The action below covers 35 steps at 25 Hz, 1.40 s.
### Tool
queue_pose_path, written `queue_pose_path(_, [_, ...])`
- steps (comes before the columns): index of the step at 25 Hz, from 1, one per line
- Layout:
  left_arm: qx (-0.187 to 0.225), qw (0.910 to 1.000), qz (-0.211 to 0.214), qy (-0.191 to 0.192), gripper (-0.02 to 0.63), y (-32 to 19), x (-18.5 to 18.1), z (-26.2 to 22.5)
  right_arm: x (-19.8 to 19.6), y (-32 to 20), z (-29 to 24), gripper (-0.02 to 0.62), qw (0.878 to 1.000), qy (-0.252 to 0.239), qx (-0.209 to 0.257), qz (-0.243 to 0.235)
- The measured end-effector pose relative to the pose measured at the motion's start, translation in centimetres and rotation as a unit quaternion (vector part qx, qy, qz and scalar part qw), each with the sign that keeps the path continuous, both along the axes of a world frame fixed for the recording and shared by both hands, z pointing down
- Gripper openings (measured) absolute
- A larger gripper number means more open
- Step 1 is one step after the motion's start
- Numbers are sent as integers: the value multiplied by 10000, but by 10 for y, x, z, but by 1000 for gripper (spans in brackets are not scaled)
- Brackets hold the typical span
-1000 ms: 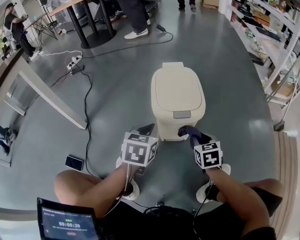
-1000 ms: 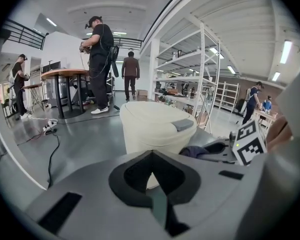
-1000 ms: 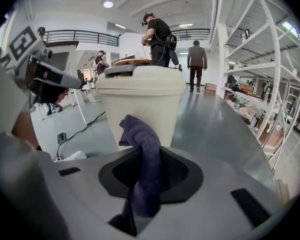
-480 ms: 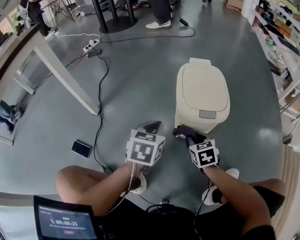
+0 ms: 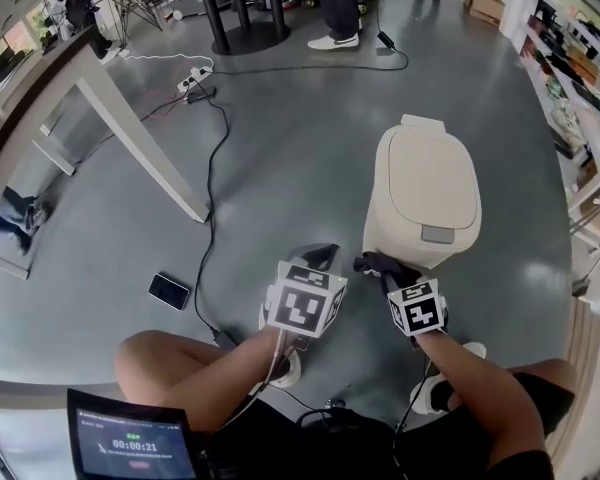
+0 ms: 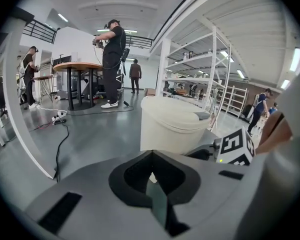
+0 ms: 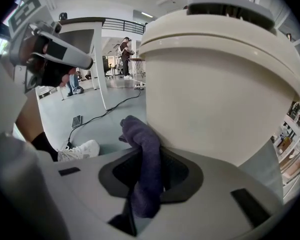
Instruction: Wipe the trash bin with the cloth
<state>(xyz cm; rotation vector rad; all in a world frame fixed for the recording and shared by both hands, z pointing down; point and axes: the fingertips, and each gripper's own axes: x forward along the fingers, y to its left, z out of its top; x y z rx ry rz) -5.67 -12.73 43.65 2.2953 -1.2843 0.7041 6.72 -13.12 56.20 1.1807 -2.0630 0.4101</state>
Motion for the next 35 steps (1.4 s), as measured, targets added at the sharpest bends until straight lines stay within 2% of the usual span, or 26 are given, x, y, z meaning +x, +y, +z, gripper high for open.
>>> queue_pose_path(6, [186, 9993, 270, -203, -2, -4, 13, 2, 7, 0, -4, 89, 9998, -139, -42, 107])
queue_pose_path(16, [126, 9975, 596, -345, -2, -4, 43, 17, 52, -2, 2, 89, 9990, -89, -45, 435])
queue_pose_path(28, [-38, 9943, 934, -516, -2, 7, 75, 39, 91, -3, 18, 89, 9981, 74, -120, 597])
queue_pose_path(30, [-160, 9946, 919, -458, -2, 7, 78, 42, 96, -4, 19, 89, 9976, 88, -146, 664])
queue_pose_path(33, [-527, 9956, 766, -64, -2, 8, 81, 41, 106, -5, 17, 89, 9964, 143, -192, 818])
queue_pose_path(35, [-621, 9957, 693, 47, -3, 7, 82, 39, 115, -5, 17, 89, 9953, 197, -208, 930])
